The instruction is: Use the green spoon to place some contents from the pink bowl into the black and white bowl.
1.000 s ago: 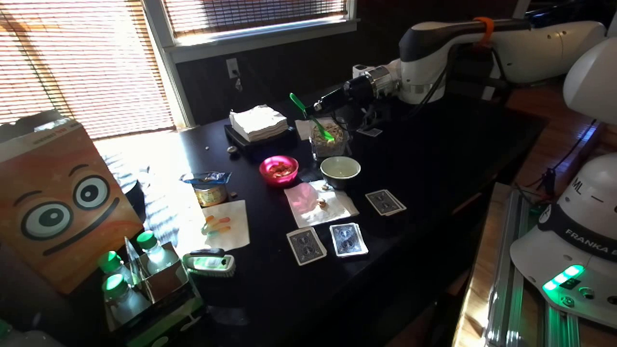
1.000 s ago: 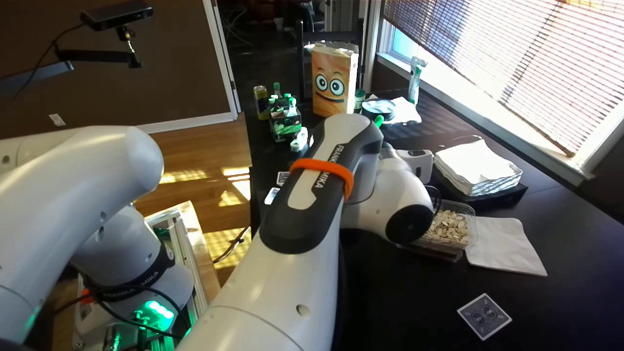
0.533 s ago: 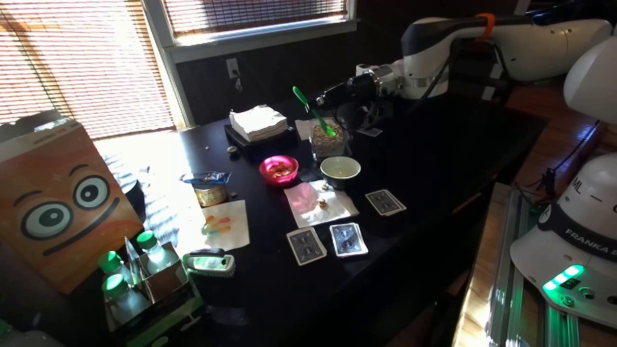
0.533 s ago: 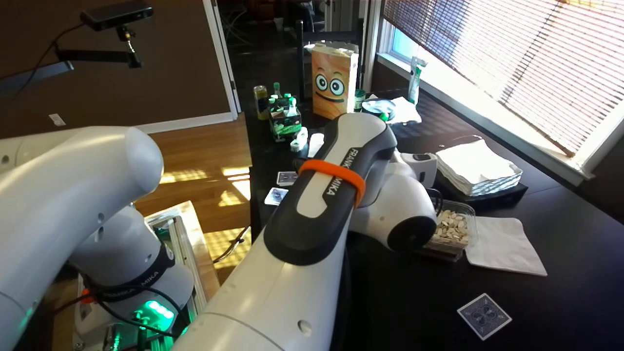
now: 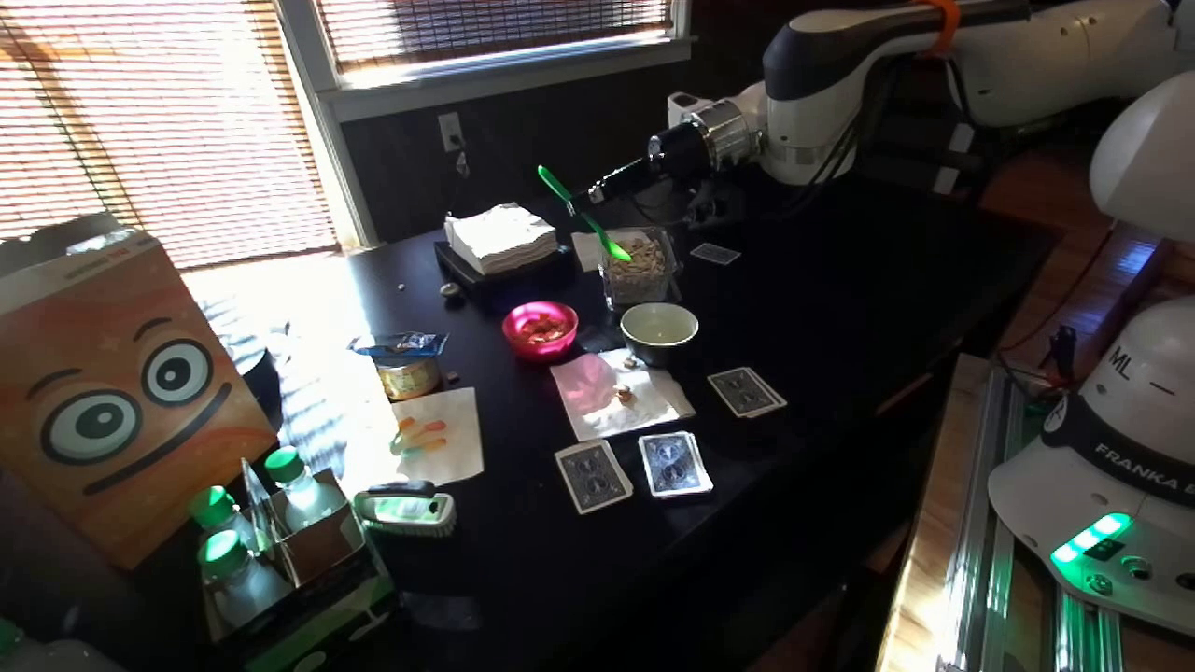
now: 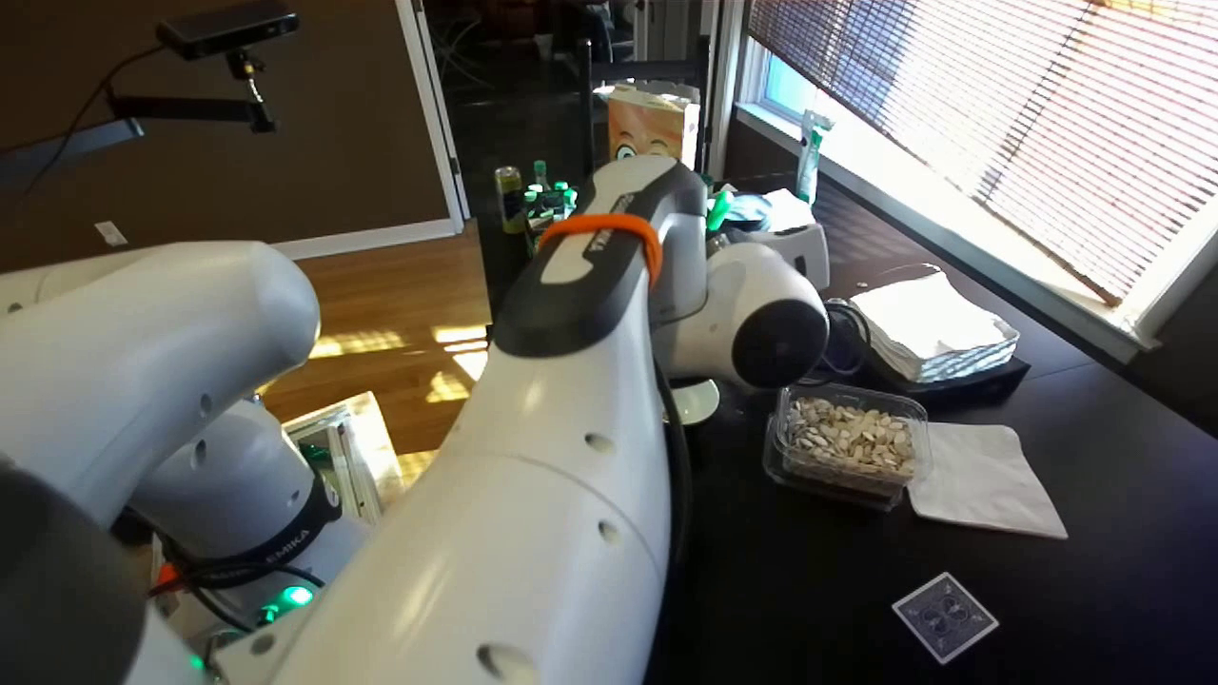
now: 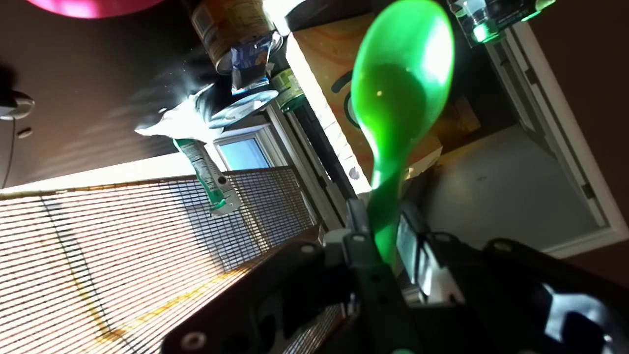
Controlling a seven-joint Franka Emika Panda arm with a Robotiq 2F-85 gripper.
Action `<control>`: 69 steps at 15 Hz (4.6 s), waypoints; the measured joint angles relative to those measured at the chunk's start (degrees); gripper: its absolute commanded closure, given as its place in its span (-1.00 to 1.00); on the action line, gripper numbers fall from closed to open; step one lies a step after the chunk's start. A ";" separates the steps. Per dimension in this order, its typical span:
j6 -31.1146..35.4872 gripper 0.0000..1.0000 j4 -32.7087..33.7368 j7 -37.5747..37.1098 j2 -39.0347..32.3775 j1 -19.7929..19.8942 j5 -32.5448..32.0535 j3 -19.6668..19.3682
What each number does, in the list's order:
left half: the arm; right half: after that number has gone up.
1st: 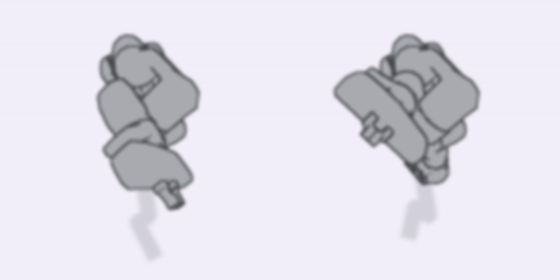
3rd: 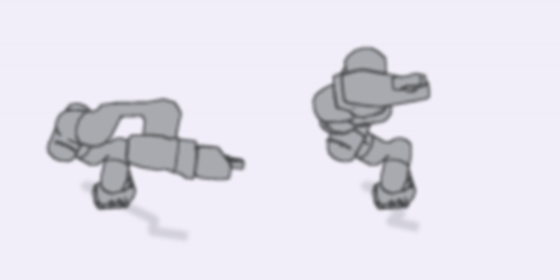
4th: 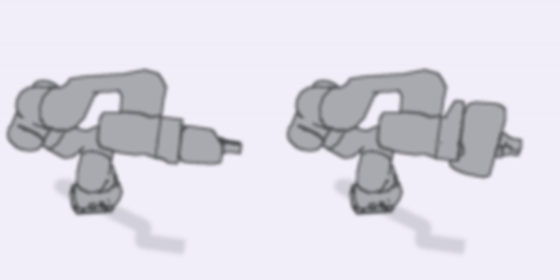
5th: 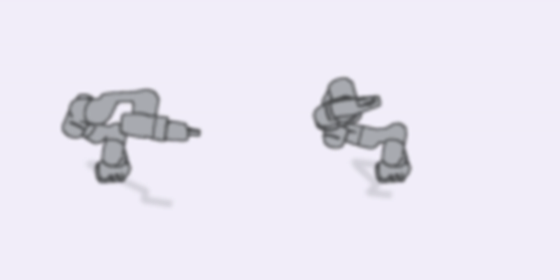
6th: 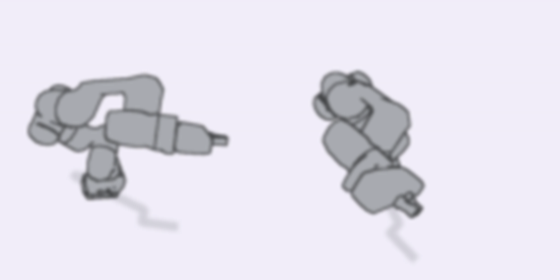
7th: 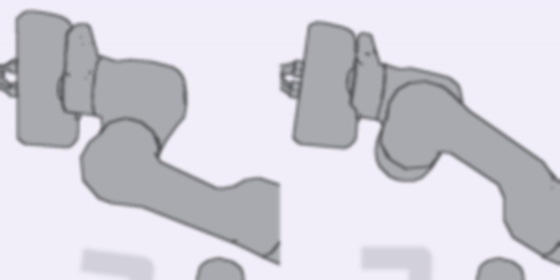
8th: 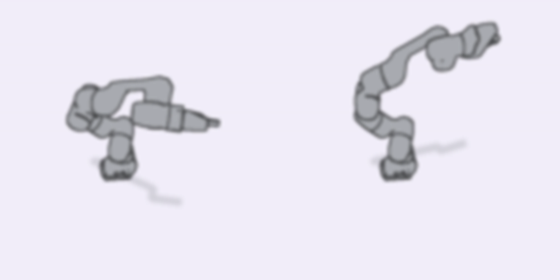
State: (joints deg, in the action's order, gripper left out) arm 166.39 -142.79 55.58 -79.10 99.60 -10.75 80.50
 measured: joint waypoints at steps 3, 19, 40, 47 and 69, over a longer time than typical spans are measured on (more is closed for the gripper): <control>2.25 0.91 -0.26 -3.63 6.18 -3.68 -1.85 1.92; -1.83 0.91 4.87 -15.58 38.17 -13.94 -2.52 -1.40; -8.44 0.90 19.57 -17.27 53.24 -65.89 7.11 -52.76; -5.91 0.90 21.66 -17.00 51.32 -75.25 11.15 -61.74; -1.41 0.88 29.33 -18.77 40.95 -79.75 11.34 -67.21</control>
State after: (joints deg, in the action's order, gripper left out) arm 164.98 -113.46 36.81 -38.15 19.85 0.59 13.29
